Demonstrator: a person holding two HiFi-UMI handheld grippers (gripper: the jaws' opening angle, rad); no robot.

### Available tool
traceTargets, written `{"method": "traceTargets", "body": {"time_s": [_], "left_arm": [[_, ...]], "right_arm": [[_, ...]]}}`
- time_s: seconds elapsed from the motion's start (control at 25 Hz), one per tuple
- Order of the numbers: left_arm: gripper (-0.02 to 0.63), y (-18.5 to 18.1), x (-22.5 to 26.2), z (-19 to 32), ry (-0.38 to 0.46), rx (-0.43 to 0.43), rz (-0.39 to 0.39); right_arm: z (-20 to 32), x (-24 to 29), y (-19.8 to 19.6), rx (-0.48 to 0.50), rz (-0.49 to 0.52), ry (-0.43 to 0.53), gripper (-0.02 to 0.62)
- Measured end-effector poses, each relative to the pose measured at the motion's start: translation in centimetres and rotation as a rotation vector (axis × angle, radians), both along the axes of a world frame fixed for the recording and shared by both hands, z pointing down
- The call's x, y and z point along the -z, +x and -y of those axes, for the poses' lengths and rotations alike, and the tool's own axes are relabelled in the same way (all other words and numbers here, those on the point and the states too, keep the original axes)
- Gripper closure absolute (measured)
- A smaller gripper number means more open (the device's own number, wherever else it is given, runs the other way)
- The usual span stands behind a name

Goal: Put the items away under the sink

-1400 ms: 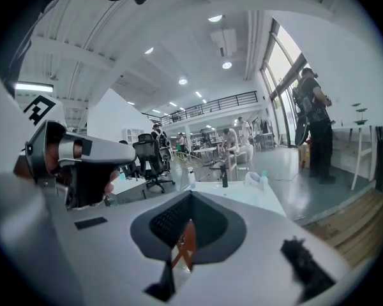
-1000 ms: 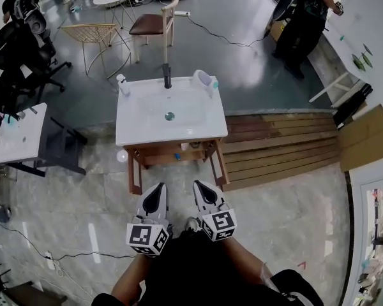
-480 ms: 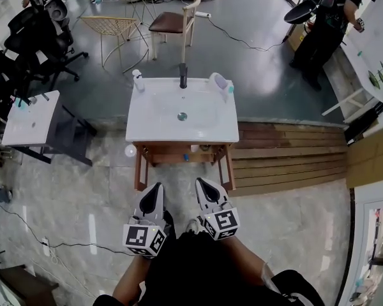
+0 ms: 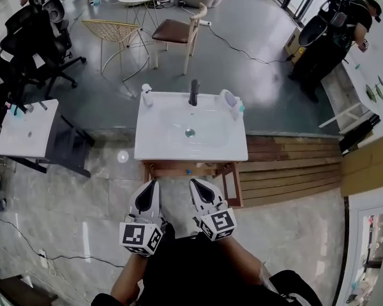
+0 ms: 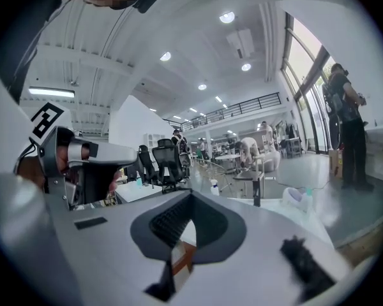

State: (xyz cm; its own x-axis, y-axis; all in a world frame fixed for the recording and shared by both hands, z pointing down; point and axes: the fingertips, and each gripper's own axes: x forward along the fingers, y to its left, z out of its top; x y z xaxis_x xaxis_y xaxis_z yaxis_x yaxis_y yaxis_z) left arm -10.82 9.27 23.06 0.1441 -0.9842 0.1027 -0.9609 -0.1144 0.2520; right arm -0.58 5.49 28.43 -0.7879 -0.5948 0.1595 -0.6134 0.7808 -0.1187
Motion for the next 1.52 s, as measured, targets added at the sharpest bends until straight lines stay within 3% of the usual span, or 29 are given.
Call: {"method": "traceTargets", "body": {"time_s": [0.32,0.72,1.12,1.32,1.52], "left_arm": [[0.600,-6.4,0.1,3.1,0.008,-0.044,-0.012],[0.600,-11.7,-0.8,7.5,0.002,-0.015,-0.040],[0.600,-15.4,-2.0,18.0,0.011,-0.006,-0.030],[0.600,-17.8,-3.0,22.9,0.004,0.042,-0.041],[0.600,-19.7,-5.0,26.5,-0.015,0.058,-0.048]], "right_arm": [[3.7,-0.5,-7.1,-0.032,0.005,-0.001,0.581],[10.2,-0.3,-13.5,0.000,0.015,0.040,0.581],[20.6,-3.7,-19.1,0.038,0.011,0.019,0.580],[25.3,-5.3,-21.6,0.055,-0.017,0.016,0.578],[29.8,-9.0,-23.8,0.061,-0.027,-0.006,0.500]]}}
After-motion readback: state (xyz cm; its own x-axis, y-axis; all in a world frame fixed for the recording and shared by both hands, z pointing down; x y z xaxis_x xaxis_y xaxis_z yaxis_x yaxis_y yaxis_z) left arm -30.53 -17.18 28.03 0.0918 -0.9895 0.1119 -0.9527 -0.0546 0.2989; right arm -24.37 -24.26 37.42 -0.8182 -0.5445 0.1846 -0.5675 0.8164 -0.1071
